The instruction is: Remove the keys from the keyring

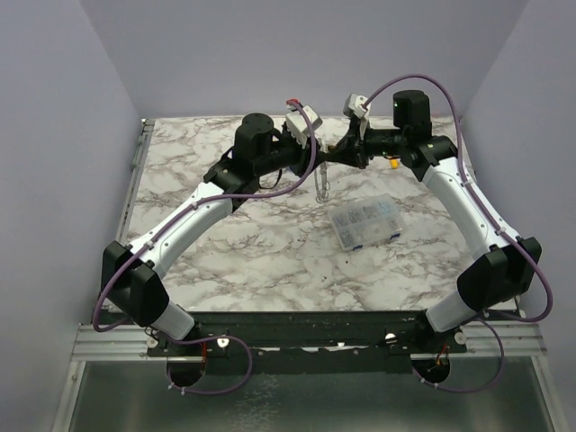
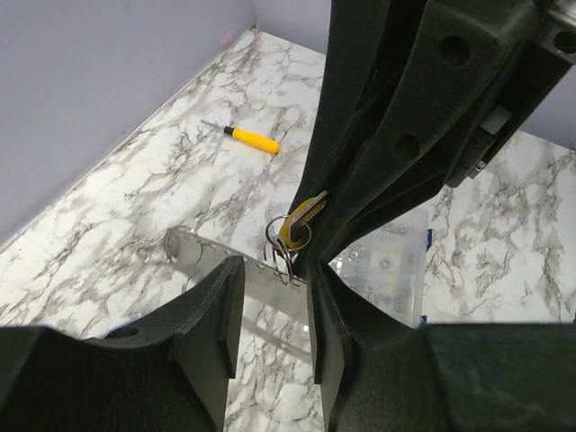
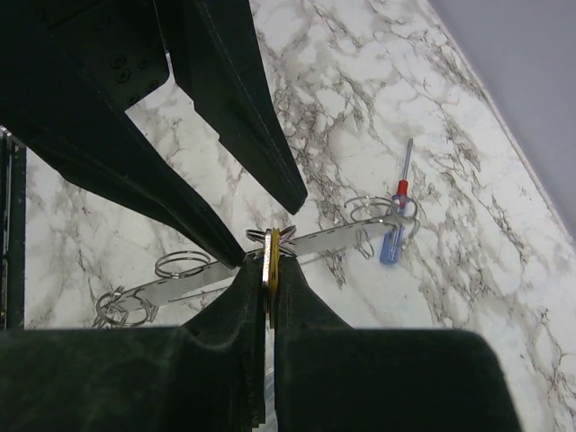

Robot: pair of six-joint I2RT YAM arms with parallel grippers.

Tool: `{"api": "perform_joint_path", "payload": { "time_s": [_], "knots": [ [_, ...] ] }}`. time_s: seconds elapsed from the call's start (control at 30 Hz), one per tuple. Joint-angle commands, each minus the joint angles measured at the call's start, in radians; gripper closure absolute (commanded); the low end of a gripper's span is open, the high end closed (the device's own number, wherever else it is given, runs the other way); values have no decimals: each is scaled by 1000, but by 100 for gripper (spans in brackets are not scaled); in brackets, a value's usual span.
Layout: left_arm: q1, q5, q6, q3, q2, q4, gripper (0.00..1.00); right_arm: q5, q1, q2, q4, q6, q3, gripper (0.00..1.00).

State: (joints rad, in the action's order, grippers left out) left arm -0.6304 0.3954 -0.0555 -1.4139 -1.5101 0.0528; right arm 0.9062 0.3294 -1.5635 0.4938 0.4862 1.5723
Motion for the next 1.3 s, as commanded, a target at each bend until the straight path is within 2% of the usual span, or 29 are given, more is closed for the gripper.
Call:
{"api": "perform_joint_path", "payload": {
  "time_s": [0.0,0.13,0.3,0.47,0.6,0.7,0.83,0.87,0.93,0.97,1.27],
  "knots": [
    [0,-44,-2,-34,-16,8,63,2,8,32,-36,-8,-9,99],
    [0,-49,-35,-16,-10,20,74,5,8,38,-26,7,-6,99],
    [3,-18,-75,-1,0,28,100,8,8,40,-18,20,-5,99],
    [8,32,-107,17,20,20,100,-14,7,31,-1,37,7,99],
    [22,76,-112,74,64,-47,100,-25,-3,13,14,28,20,99],
    [28,102,-115,102,86,-100,100,2,-14,7,23,27,22,99],
    [34,125,-125,95,75,-91,100,49,-13,21,28,69,9,99],
    [34,124,-125,87,70,-85,98,57,-13,25,33,85,6,99],
    [33,121,-115,71,63,-84,79,64,-13,30,38,101,2,99],
    [34,123,-113,66,59,-84,74,66,-14,30,43,106,2,99],
    [34,132,-101,20,6,-76,63,88,-12,28,55,112,11,99]
  ]
}}
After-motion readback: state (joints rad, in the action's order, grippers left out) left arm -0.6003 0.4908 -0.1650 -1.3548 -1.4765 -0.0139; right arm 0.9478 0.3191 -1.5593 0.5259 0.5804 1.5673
